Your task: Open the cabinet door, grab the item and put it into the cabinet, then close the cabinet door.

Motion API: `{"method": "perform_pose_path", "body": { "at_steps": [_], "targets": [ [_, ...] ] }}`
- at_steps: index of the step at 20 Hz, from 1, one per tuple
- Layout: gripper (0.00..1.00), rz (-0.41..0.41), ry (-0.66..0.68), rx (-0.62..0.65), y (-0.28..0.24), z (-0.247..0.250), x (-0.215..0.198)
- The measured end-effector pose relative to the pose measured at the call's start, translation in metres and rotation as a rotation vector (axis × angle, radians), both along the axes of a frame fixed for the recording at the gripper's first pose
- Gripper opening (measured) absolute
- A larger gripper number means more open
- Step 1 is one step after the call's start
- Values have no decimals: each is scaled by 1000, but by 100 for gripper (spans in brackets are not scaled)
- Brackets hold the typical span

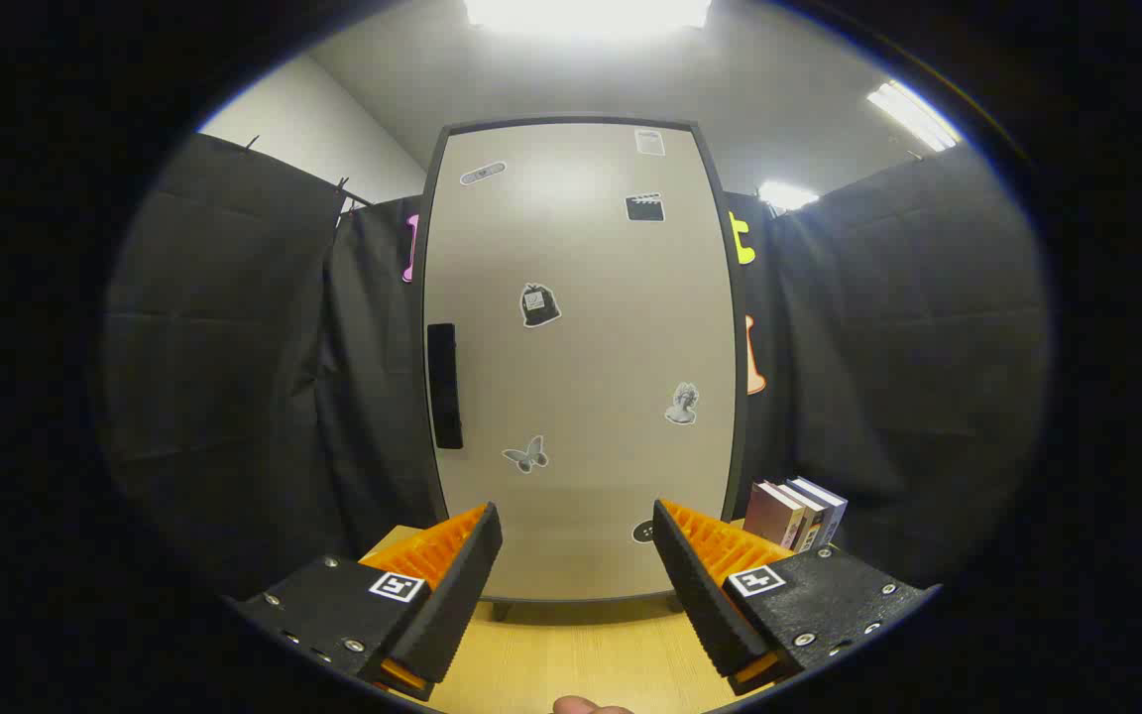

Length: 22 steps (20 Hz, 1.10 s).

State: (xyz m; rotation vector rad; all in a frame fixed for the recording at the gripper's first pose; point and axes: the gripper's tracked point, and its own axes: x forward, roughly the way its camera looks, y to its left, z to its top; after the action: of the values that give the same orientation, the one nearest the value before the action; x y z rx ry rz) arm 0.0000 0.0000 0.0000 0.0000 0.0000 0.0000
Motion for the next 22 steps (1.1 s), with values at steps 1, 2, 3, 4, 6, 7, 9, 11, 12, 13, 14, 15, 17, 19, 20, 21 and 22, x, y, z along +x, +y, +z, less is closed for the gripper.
{"method": "perform_pose_path", "body": {
  "at_steps": [1,2,3,4,6,7,9,11,12,13,14,15,17,19,20,21,22],
  "targets": [
    [95,-1,0,0,-1,0,1],
    [95,1,0,1,-1,0,1],
    [95,3,-1,2,0,0,2],
    [95,6,-2,1,1,0,1],
    [95,5,-4,-5,1,0,3],
    [95,4,-3,-8,0,-1,3],
    [95,3,-2,-4,0,-2,3],
    [95,-1,-4,1,-1,-1,4],
    [95,-3,-4,4,-1,-1,4],
    [95,-5,-4,4,-2,-2,4],
    [95,-6,-2,3,-2,-2,4],
    [95,-7,1,3,-2,-3,4],
    [95,-5,8,7,-1,-5,4],
    [95,-8,13,3,-2,-6,5],
    [95,-9,16,4,-3,-7,5],
    [95,-10,20,9,-3,-8,7],
    [95,-11,24,16,-4,-9,7]
  ]
}}
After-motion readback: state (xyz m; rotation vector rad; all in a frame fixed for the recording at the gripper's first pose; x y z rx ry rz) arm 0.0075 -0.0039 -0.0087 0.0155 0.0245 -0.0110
